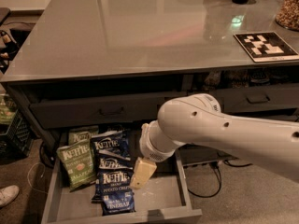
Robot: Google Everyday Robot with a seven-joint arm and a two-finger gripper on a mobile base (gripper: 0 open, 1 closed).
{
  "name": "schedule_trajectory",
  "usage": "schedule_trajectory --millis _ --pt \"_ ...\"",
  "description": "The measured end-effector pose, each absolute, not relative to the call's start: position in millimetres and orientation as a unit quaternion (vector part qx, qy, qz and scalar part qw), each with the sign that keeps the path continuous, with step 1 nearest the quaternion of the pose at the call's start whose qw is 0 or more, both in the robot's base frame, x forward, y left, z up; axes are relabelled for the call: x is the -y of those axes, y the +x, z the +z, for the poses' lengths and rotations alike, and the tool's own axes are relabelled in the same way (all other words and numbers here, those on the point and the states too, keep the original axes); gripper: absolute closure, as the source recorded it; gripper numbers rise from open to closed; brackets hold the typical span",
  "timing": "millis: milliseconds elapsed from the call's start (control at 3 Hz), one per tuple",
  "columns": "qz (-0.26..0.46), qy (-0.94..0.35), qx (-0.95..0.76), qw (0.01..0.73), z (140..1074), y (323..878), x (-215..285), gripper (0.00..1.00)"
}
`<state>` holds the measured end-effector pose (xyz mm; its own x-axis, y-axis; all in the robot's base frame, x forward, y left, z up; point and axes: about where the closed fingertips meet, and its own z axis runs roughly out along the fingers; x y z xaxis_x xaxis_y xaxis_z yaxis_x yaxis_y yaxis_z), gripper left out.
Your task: Pick green jalapeno chip bag from middle drawer and place on counter
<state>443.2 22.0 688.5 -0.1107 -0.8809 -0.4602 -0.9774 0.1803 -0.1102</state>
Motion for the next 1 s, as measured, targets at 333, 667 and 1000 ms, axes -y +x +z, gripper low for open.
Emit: schedule_trajectory --millis 333,667,1000 --pt "0.103 -0.651 -0.718 0.224 666.8 451.3 -41.3 0.00" --pt "0.092 -0.675 -0.697 0.222 633.8 469.2 -67.8 0.00" --pt "0.098 -0.694 -0.682 0.208 598.3 483.9 -92.3 0.00"
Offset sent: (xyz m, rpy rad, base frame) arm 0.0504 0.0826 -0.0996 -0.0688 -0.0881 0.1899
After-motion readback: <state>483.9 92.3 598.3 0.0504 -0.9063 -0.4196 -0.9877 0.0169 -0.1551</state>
